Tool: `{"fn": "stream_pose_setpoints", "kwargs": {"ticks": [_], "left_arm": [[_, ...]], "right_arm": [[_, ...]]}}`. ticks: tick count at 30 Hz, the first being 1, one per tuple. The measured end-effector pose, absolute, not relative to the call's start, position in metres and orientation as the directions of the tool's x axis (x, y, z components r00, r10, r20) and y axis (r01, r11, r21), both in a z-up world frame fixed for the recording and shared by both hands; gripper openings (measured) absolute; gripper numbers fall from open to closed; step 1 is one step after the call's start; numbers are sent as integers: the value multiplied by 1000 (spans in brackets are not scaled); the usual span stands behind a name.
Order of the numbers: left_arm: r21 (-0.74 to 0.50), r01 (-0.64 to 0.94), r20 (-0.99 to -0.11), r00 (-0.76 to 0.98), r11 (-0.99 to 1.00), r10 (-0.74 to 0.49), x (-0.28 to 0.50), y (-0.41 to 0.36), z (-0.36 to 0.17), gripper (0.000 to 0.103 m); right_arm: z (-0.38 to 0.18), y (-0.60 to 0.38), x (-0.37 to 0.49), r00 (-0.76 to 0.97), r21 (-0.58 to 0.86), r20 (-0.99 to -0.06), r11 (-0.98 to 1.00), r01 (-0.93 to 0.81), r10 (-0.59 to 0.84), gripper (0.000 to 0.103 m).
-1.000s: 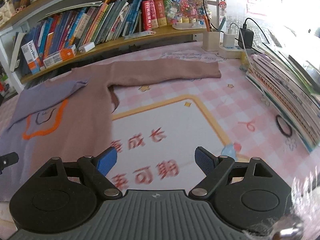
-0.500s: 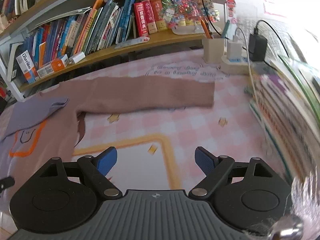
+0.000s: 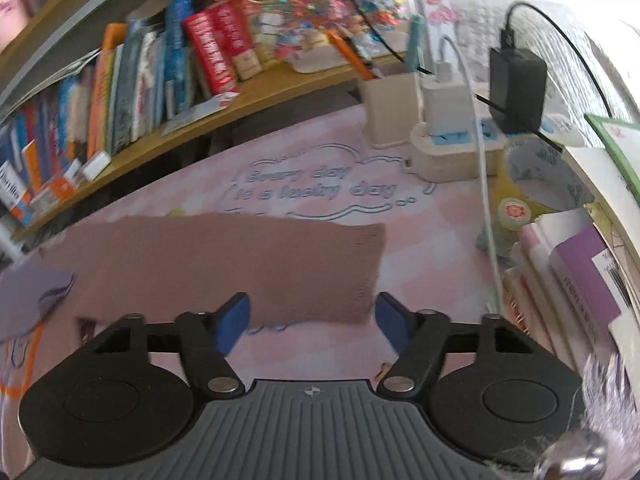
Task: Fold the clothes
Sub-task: 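Grasp the mauve sleeve cuff with the right tool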
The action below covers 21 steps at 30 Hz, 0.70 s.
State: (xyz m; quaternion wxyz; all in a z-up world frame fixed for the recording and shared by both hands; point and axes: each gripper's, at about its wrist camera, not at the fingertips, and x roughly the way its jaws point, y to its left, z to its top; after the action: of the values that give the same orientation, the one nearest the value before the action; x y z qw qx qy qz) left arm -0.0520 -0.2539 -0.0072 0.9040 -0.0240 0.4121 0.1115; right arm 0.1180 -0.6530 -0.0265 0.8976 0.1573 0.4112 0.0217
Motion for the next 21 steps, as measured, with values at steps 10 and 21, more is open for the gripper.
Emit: {"fn": "stream_pose_setpoints", "kwargs": {"ticks": [10, 21], "left_arm": [[75, -252, -754, 619, 965, 221, -54, -257, -5, 92], [89, -271, -753, 612, 959, 243, -56, -255, -2, 92]], "right_arm": [[-37, -665, 139, 665, 355, -723, 927, 123, 188, 46], [-49, -631, 156, 594, 615, -641, 788, 19, 486, 39]]}}
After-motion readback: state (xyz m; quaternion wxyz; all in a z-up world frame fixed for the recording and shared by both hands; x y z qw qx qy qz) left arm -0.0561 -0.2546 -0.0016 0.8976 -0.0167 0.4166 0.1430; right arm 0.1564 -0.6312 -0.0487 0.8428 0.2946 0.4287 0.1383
